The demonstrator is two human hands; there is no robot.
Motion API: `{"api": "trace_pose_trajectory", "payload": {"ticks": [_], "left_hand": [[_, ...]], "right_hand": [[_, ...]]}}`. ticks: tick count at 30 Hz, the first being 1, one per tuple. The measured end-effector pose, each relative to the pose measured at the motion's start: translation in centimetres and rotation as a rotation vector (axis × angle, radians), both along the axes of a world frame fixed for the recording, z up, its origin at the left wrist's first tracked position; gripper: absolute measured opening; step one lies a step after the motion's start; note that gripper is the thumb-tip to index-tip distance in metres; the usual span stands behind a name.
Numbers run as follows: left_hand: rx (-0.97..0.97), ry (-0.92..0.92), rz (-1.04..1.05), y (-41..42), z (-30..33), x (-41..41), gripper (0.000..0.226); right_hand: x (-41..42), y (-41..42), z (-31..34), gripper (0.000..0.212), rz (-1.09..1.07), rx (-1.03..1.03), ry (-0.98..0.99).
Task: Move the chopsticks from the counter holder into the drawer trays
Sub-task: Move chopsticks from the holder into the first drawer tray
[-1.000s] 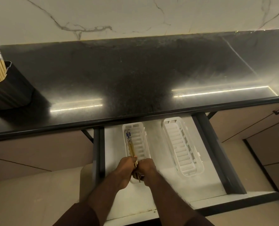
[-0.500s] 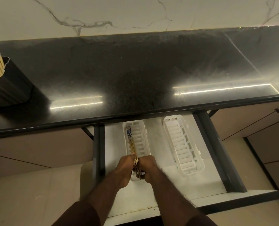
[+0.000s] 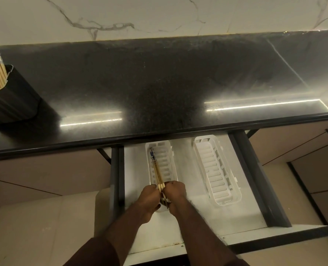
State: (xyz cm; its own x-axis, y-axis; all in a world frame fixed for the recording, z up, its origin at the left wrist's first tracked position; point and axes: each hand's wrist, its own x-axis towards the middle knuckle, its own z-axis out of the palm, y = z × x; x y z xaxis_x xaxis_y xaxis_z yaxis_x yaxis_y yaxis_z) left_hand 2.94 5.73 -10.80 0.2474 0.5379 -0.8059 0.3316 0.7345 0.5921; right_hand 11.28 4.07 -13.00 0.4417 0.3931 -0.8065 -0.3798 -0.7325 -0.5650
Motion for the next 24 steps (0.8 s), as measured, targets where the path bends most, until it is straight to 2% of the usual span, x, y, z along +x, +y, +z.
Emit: {"api": "trace_pose_trajectory", "payload": {"ticks": [3,5,8,13,16,24], "left_hand": [[0.132,0.058,-0.217,-0.1,-0.6,-0.6,0.032],[0.221,0.144,-0.373,-0.3,-0.8,-0.7,0.049],[0.302,0.204,-0.488,-0.6,-1.1,-0.6,0.062],[0.363,0.208,-0.481,-1.0,-0.8,-0.4,0.046],[0.351,0.217,-0.437,-1.1,-0.9,-0.5,0.033],[0.360,0.190,-0.401,-1.0,-1.4,-0.7,0.037]], "right_hand": [[0.2,0.0,0.1,0.021,0.031,-0.010,0.012],[0.2,0.0,0.4,0.020,0.046,-0.010,0.026],[0.3,0.0,1.0,0.018,0.034,-0.006,0.061],[1.0,-0.1,1.4,0.021,0.012,-0.035,0.110],[1.1,-0.2,1.7,0.013,0.051,-0.046,0.109],[1.7,-0.4,1.5,0.010,0.142,-0.043,0.073]]}}
